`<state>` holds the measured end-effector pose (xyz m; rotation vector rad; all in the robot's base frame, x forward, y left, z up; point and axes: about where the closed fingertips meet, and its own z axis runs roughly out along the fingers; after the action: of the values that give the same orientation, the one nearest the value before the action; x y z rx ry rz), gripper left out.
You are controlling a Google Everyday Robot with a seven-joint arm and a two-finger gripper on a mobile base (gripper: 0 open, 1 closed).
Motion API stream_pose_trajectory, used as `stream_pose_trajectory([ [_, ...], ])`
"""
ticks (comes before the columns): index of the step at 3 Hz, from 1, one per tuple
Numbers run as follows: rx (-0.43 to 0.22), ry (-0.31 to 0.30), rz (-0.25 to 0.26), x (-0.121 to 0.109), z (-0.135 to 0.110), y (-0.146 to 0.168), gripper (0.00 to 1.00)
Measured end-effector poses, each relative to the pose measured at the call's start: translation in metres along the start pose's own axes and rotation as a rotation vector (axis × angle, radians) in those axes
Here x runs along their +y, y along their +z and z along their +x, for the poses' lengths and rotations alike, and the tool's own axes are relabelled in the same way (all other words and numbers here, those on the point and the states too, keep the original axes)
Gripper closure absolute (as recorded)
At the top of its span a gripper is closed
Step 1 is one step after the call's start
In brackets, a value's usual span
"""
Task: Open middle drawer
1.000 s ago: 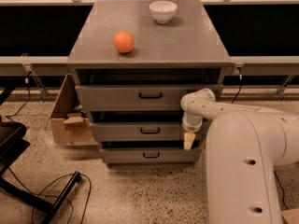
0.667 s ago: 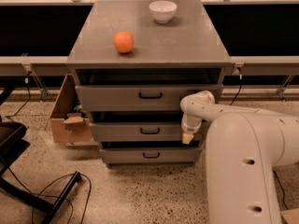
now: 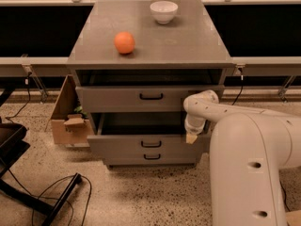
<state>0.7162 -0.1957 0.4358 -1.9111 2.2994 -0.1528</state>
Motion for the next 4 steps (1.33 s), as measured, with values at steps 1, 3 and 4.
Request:
stream_pose_trajectory([
  [1,0.000,0.000,0.000,0.0000,0.0000,0.0000,0.82],
  [3,0.000,0.000,0.000,0.0001,0.0000,0.0001,0.28],
  [4,0.000,0.000,0.000,0.0001,0.0000,0.0001,0.00],
])
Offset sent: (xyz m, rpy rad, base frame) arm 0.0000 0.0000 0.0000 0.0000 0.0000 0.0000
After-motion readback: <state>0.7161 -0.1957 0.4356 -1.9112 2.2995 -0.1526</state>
